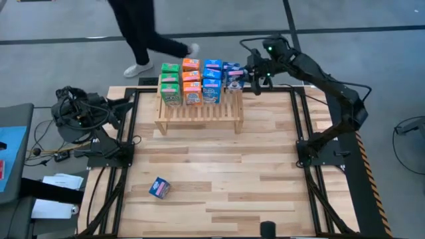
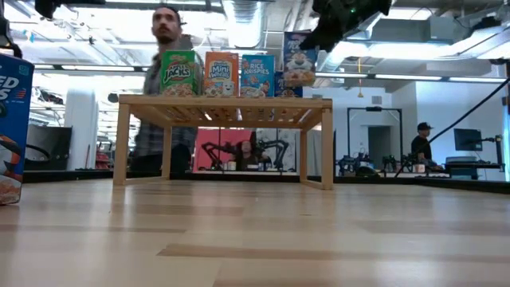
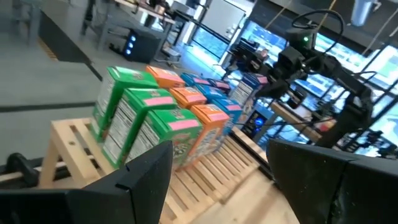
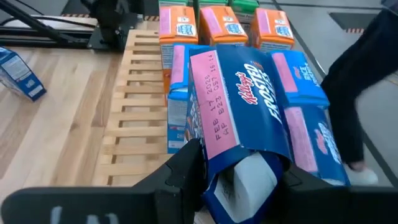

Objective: Stack cereal on shelf
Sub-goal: Put the top blue cereal box on the shelf aligned with the other blue cereal box

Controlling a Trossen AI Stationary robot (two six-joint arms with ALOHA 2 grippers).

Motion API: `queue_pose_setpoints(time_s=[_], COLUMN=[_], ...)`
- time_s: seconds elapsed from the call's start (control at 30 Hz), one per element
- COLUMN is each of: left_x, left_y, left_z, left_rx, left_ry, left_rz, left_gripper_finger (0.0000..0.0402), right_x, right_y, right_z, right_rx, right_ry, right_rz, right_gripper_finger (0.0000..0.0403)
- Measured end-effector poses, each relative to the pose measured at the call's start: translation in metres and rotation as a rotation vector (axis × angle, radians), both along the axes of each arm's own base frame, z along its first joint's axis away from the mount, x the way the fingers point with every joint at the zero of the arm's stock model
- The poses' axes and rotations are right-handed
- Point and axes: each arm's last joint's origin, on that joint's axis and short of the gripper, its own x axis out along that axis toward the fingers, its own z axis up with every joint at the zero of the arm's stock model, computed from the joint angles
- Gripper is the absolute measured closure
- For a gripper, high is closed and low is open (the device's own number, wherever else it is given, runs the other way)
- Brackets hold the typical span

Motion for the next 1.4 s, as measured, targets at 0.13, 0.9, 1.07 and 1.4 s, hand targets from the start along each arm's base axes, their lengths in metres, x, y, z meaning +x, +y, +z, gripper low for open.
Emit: queue_pose_setpoints(time_s=[0.13, 0.9, 1.07, 1.4], left_x=[0.000, 0.000, 0.000, 0.000], left_y=[0.001, 0.001, 0.001, 0.001], left_z=[0.000, 0.000, 0.000, 0.000], left_rx=[0.020, 0.043, 0.043, 0.042], left_ry=[0.015, 0.034, 0.034, 0.033], left_rz=[0.026, 0.036, 0.036, 0.036], left_gripper_finger=[0.0152, 0.0152, 0.0152, 0.0152], right_x=[0.007, 0.006, 0.004, 0.003], right_y=[0.002, -0.017, -0.019, -0.018], right_z=[-0.002, -0.032, -0.032, -0.039], right_rx=[-0.017, 0.022, 0.020, 0.042], right_ry=[0.005, 0.023, 0.019, 0.047], right_rz=[0.019, -0.150, -0.158, -0.155], right_gripper_finger=[0.0269, 0.0269, 0.0269, 0.0269])
